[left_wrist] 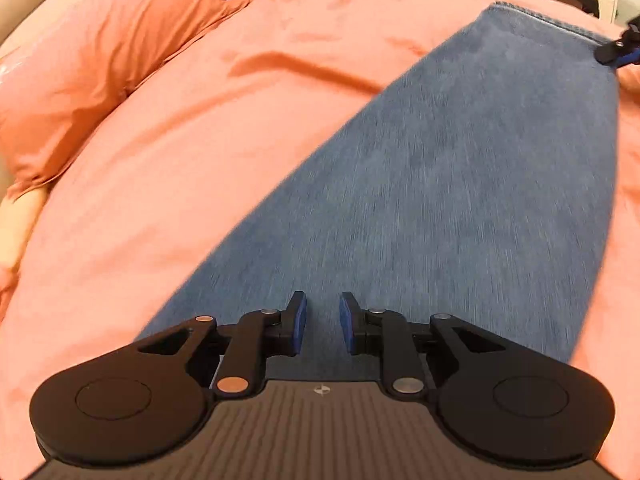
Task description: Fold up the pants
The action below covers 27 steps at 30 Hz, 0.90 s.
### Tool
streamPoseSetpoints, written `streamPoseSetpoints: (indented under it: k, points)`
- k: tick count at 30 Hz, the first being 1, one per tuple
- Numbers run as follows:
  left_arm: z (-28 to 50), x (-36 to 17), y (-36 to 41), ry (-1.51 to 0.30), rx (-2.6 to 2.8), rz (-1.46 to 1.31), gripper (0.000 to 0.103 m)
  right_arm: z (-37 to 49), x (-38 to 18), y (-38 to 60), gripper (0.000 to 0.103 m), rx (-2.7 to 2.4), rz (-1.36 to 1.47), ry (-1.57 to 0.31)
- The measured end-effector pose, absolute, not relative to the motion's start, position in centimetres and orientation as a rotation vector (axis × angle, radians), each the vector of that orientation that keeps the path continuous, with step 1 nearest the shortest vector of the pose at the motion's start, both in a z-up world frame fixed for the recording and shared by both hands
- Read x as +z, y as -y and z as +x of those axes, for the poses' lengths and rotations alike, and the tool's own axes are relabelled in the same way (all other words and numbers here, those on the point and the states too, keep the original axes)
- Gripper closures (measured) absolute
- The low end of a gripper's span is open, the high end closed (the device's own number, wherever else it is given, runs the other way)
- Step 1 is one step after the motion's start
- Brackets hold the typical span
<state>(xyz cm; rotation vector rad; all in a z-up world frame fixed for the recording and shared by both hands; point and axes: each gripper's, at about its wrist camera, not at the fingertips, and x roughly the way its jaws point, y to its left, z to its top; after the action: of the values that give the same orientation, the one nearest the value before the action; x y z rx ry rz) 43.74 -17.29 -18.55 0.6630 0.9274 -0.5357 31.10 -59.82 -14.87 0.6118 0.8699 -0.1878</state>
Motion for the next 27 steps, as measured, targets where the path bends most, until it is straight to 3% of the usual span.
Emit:
streamPoseSetpoints:
  k: [13,20,27]
  points:
    - [51.0,-20.4,23.3,-0.916,-0.523,0.641,0.08,33.9,-10.6,58.0,0.089,-0.162,0.449,-0.935]
    - [45.6,-17.6,22.4,-0.923,-0.671,0.644,0.084,33.5,-9.5,57.1,0.09,-0.162,0.425,-0.911]
    - [37.9,-18.4,22.1,-1.011,-0.868,0.638,0.086,33.3,-7.8,56.0,0.09,-0.157,0.412,-0.865]
